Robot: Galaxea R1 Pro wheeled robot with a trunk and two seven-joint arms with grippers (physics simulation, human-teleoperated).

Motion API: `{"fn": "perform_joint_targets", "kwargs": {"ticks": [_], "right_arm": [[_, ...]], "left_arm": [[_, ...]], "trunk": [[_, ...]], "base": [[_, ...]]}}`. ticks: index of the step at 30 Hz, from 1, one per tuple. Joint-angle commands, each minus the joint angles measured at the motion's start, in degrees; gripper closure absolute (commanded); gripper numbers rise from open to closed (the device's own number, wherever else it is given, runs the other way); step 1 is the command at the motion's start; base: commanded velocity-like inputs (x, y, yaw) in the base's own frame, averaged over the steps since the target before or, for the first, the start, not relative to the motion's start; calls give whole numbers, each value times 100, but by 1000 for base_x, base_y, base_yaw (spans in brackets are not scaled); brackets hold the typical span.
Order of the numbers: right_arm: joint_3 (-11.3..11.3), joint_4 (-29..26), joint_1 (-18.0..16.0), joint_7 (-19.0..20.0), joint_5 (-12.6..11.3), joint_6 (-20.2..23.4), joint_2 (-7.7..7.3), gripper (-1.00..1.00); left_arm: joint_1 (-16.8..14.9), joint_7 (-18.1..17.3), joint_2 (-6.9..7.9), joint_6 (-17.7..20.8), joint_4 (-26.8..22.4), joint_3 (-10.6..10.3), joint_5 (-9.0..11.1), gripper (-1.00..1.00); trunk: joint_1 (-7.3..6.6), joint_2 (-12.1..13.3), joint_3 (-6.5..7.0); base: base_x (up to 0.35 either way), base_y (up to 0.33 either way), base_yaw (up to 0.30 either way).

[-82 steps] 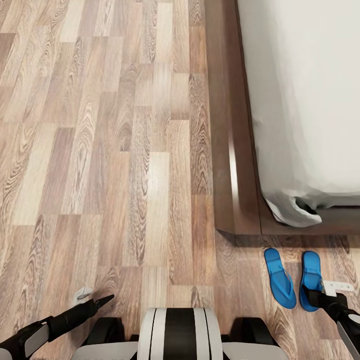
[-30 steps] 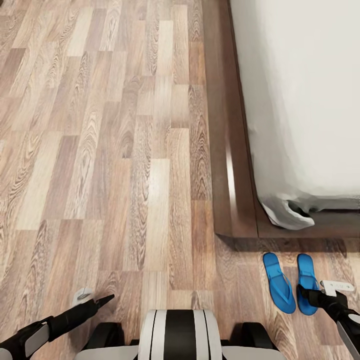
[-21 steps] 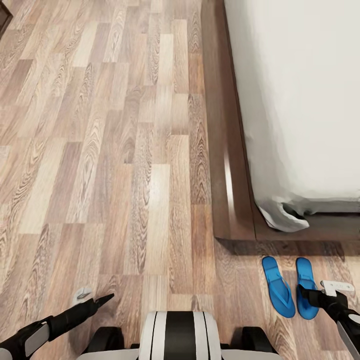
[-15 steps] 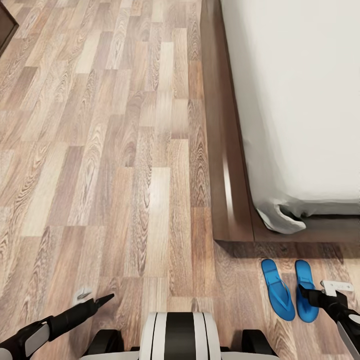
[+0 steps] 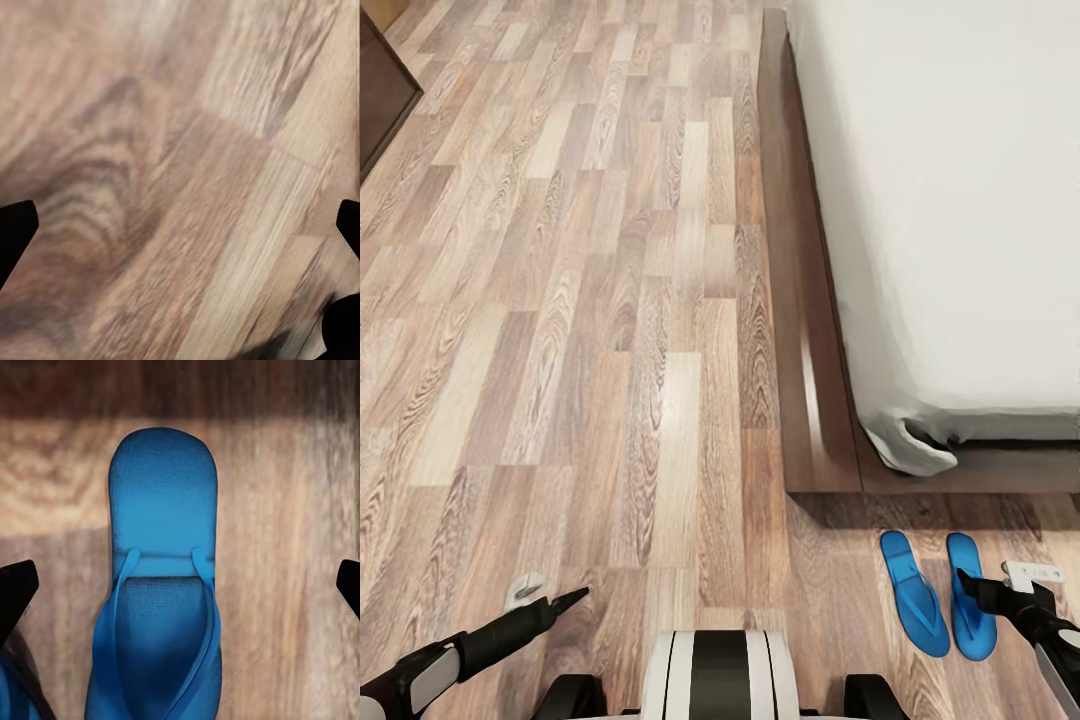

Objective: In the bedroom, move the book from the bed onto either nightstand, and place the two sandals side by side next to the bed.

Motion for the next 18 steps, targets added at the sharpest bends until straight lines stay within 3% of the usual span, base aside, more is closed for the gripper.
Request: {"fn": "perform_joint_targets", "kwargs": {"ticks": [1, 13, 15, 18], "right_arm": [[-16, -9, 0, 35, -47, 35, 2, -100], [-28, -17, 15, 177, -110, 111, -23, -100], [-37, -22, 21, 447, -134, 126, -47, -100], [-60, -20, 26, 1315, -365, 191, -71, -100]], "left_arm": [[-2, -14, 4, 59, -3, -30, 59, -100], [-2, -5, -58, 54, -2, -36, 55, -100], [-2, -2, -72, 54, 1, -37, 53, -100], [-2, 0, -84, 54, 4, -38, 51, -100]], "trunk": [[-3, 0, 20], [-34, 16, 286], [-39, 19, 330], [-47, 23, 397]], "base": [[0, 0, 0], [0, 0, 0], [0, 0, 0], [0, 0, 0]]}}
